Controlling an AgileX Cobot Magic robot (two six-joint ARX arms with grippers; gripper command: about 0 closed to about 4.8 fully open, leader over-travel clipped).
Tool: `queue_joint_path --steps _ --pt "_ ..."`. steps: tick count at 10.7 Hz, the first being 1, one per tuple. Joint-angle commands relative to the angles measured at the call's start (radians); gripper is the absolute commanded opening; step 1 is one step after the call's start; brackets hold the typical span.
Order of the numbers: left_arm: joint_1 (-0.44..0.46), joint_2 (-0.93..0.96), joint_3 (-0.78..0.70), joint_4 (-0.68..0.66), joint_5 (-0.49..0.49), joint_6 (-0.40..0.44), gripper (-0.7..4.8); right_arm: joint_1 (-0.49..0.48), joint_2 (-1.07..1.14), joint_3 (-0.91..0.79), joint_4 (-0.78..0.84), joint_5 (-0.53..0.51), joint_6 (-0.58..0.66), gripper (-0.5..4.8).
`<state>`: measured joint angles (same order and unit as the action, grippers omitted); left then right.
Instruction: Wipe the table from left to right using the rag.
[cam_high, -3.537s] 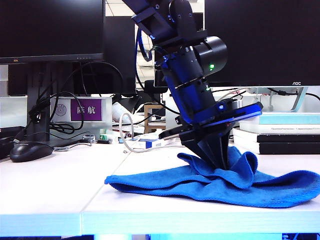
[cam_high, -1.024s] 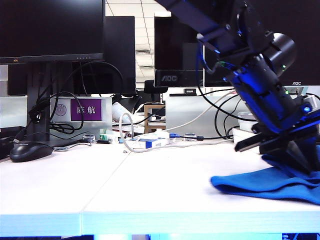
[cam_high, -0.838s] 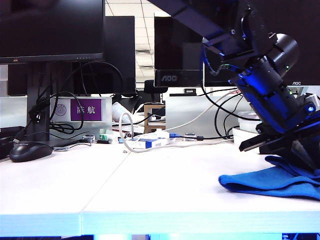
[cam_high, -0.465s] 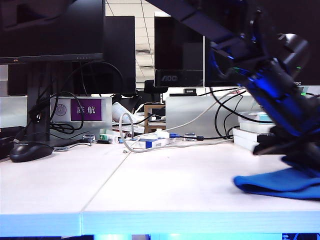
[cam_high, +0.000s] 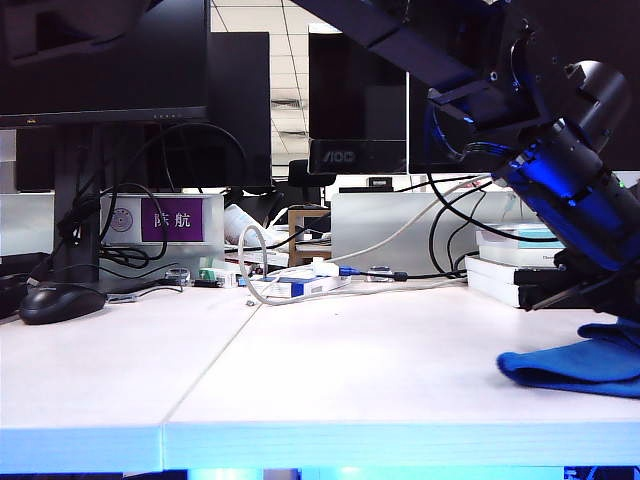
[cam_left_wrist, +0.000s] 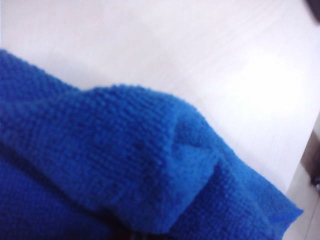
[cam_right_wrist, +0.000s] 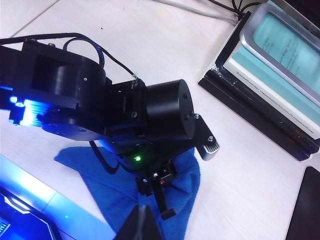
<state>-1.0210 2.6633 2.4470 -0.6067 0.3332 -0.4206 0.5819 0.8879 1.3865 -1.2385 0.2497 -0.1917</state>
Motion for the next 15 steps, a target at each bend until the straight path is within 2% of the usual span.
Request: queue_joint_path --steps 1,4,11,15 --pt "-0.006 0.004 0.007 0.04 0.003 -0.014 -0.05 0.0 -0.003 0.004 0.015 -0.001 0.006 -0.01" --pt "-0.006 0.005 0.006 0.092 0.005 -0.014 -0.06 0.0 -0.004 0.004 0.016 -0.002 0.006 -0.01" --pt "-0.047 0.05 0.007 0.053 0.002 -0.026 -0.05 0.0 -0.009 0.004 0.016 -0.002 0.006 -0.01" --pt "-0.038 0.05 0.007 -0.101 -0.089 -0.024 -0.05 0.0 -0.016 0.004 0.019 -0.001 0.006 -0.01"
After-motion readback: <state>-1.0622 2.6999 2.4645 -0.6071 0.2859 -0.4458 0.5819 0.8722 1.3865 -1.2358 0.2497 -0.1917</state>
